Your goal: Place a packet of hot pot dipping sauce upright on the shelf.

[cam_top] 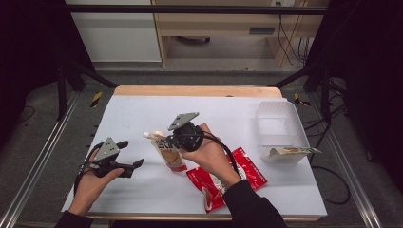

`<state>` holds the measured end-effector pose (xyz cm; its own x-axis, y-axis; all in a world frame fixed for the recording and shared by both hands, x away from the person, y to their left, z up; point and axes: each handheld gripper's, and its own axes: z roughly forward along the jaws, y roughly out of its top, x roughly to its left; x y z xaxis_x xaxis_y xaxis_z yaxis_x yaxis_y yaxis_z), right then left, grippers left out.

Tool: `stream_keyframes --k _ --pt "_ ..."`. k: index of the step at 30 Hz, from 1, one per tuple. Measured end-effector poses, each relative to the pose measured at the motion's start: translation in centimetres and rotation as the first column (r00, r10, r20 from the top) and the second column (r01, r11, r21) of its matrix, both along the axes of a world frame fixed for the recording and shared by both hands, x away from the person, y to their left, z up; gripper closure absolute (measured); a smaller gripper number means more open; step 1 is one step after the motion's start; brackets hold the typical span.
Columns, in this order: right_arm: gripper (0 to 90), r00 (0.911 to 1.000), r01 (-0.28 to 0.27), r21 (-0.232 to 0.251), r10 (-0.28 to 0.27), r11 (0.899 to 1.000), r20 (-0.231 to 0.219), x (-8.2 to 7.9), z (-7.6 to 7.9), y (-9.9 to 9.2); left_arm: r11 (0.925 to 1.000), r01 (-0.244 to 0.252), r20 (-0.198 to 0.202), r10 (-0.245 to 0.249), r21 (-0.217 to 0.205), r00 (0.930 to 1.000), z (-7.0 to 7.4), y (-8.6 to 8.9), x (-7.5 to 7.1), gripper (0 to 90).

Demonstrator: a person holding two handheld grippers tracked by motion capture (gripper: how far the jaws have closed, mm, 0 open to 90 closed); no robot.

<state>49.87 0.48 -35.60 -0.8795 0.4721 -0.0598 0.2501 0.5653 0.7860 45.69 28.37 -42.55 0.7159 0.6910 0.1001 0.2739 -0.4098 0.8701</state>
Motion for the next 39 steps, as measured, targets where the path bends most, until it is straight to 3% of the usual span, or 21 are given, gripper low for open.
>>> stream_keyframes --k 12,22,29,39 --pt "90.0 0.9999 -0.016 0.009 0.016 1.0 0.005 0.2 1.0 -0.7 0.9997 0.025 0.021 -0.025 -0.001 0.9995 2.0 -1.2 0.0 11.1" --pt "90.0 0.9993 -0.035 0.012 0.034 0.999 0.016 -0.1 2.0 -1.2 0.999 0.041 0.006 -0.041 0.02 0.9991 3.3 -2.2 1.3 11.4" --pt "90.0 0.9988 -0.042 0.023 0.041 0.999 0.025 -0.3 2.7 -2.1 0.9957 0.081 -0.006 -0.081 0.044 0.9967 4.4 -3.0 1.7 11.5" --pt "90.0 0.9975 -0.062 0.036 0.061 0.997 0.035 -1.0 3.2 -2.7 0.9862 0.157 -0.019 -0.156 0.053 0.9876 5.3 -4.0 2.2 12.5"
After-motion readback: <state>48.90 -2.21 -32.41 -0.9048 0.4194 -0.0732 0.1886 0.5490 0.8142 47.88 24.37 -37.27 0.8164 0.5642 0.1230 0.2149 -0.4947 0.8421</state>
